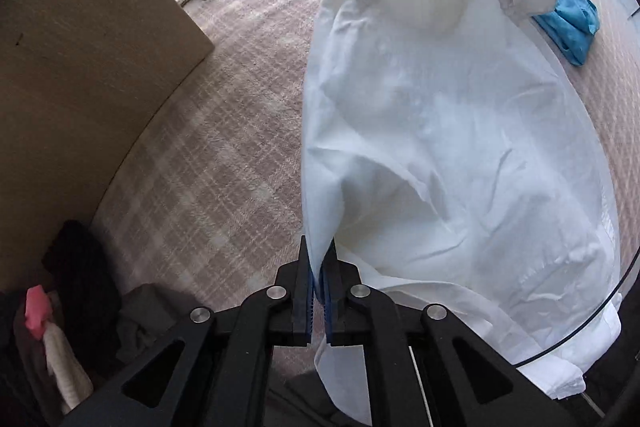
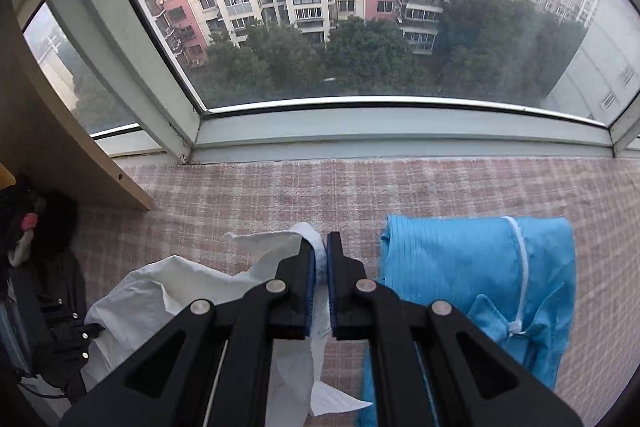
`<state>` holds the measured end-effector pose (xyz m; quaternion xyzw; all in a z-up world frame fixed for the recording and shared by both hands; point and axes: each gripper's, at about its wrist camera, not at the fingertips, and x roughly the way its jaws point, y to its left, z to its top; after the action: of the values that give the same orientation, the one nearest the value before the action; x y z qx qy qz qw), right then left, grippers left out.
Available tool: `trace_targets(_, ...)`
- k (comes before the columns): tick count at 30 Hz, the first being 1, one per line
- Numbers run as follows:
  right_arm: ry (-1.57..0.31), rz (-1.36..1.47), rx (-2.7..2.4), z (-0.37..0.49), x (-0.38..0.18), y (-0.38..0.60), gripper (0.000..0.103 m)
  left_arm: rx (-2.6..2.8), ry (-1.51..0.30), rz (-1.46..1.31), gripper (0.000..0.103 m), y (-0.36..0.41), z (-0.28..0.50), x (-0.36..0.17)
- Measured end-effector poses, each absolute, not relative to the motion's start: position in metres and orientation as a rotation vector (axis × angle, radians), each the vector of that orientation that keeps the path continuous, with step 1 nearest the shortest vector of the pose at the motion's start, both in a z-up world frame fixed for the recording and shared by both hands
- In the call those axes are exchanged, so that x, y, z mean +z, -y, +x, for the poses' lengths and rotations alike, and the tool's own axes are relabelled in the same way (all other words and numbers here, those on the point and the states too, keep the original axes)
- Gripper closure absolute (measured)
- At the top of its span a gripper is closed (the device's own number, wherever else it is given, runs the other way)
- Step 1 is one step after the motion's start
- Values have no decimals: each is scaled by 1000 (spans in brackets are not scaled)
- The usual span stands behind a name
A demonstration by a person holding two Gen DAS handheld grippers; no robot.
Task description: Fold clothes
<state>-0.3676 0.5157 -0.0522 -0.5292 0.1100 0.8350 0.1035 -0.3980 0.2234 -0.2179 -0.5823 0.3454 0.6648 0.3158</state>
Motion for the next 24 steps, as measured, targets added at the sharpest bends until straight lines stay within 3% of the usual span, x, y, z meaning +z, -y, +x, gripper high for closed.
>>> trace_targets(4, -408, -1623, 2444, -361, -43, -528, 96, 1741, -826, -1573, 96, -221, -407, -220)
trace_targets(9, -691, -1642, 2551, -348, -21, -544, 90, 1743, -824, -1579, 96, -219, -404, -223)
trace_targets(13, -620, -1635, 2558, -343, -13, -534, 89, 1753, -782, -1590, 98, -216, -401, -223)
trace_targets(16, -706, -1707, 2487, -340, -23, -534, 89, 1743, -799, -1569, 99, -216, -392, -218)
trace_targets(21, -441, -1883, 2231, -364, -61, -537, 89, 1730, -800, -1563, 98, -218, -387, -213)
trace_targets(24, -517, -1870, 2289, -357, -53, -533, 89, 1730, -789, -1553, 98, -218, -384, -209)
